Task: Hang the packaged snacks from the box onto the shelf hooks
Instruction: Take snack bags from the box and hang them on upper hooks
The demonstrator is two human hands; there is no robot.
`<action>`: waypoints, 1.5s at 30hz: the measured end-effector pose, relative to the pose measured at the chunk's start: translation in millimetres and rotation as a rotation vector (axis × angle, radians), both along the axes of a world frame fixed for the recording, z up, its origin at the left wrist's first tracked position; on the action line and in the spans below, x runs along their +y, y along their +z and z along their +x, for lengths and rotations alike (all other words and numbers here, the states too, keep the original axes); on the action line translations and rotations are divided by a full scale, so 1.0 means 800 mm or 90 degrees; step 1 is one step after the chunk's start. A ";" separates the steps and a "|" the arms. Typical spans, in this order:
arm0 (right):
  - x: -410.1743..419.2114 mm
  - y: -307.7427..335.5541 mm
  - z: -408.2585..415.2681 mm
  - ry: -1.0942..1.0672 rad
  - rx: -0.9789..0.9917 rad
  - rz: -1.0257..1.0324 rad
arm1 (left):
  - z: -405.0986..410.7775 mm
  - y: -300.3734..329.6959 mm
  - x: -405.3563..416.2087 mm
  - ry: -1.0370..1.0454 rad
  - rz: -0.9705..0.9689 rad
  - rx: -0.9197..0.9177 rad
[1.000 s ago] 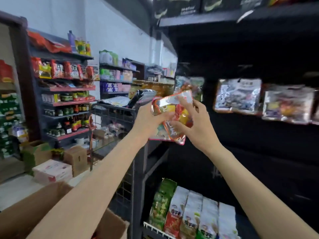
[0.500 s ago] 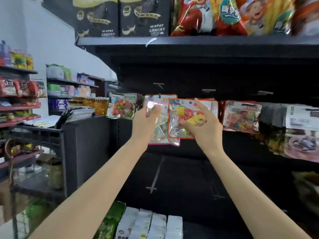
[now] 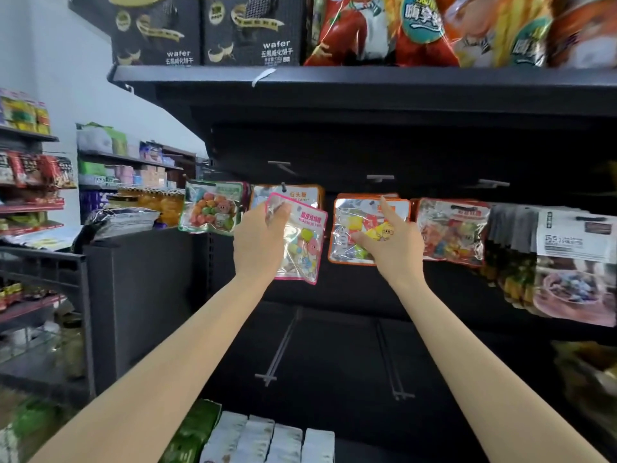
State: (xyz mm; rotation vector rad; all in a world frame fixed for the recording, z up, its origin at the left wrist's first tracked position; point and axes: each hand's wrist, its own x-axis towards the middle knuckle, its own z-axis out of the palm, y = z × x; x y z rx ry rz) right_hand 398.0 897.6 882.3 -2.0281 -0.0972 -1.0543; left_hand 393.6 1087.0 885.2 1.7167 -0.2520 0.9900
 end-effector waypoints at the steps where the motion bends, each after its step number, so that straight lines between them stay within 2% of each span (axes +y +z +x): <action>1: -0.002 0.002 0.002 -0.004 0.013 -0.014 | 0.000 0.001 -0.002 -0.003 -0.004 0.001; 4: -0.003 0.007 0.013 -0.042 0.064 -0.096 | 0.000 0.002 -0.008 -0.022 -0.019 0.016; 8: 0.002 0.006 0.028 -0.184 0.112 -0.213 | 0.001 0.006 -0.013 -0.079 -0.066 0.069; 10: 0.007 0.001 0.024 -0.256 0.072 -0.255 | 0.001 0.007 -0.012 -0.093 -0.078 0.085; 12: 0.014 -0.011 0.017 -0.296 -0.029 -0.254 | 0.000 0.006 -0.008 -0.097 -0.087 0.095; 14: 0.026 -0.022 0.008 -0.253 -0.143 -0.176 | 0.002 0.004 0.000 -0.109 -0.102 0.097; 16: 0.045 -0.023 -0.006 -0.085 -0.175 -0.096 | 0.001 0.002 0.011 -0.128 -0.126 0.095; 19: 0.080 -0.011 -0.027 0.221 -0.089 -0.035 | -0.001 0.000 0.030 -0.147 -0.140 0.090; 21: 0.104 -0.003 -0.033 0.317 -0.041 -0.060 | -0.005 0.000 0.044 -0.133 -0.131 0.052; 27: 0.182 0.009 -0.017 0.336 -0.024 -0.071 | -0.016 0.003 0.113 -0.090 -0.105 -0.038; 30: 0.227 0.012 -0.009 0.315 -0.009 -0.042 | -0.014 0.003 0.161 -0.069 -0.002 -0.020; 34: 0.266 0.014 -0.002 0.295 0.002 0.016 | -0.005 0.008 0.202 -0.108 0.111 0.052; 38: 0.288 0.017 0.011 0.260 0.011 -0.012 | 0.011 0.009 0.226 -0.148 0.108 0.079; 45: 0.321 0.033 0.052 0.260 -0.033 -0.035 | 0.039 0.024 0.248 -0.135 0.046 0.062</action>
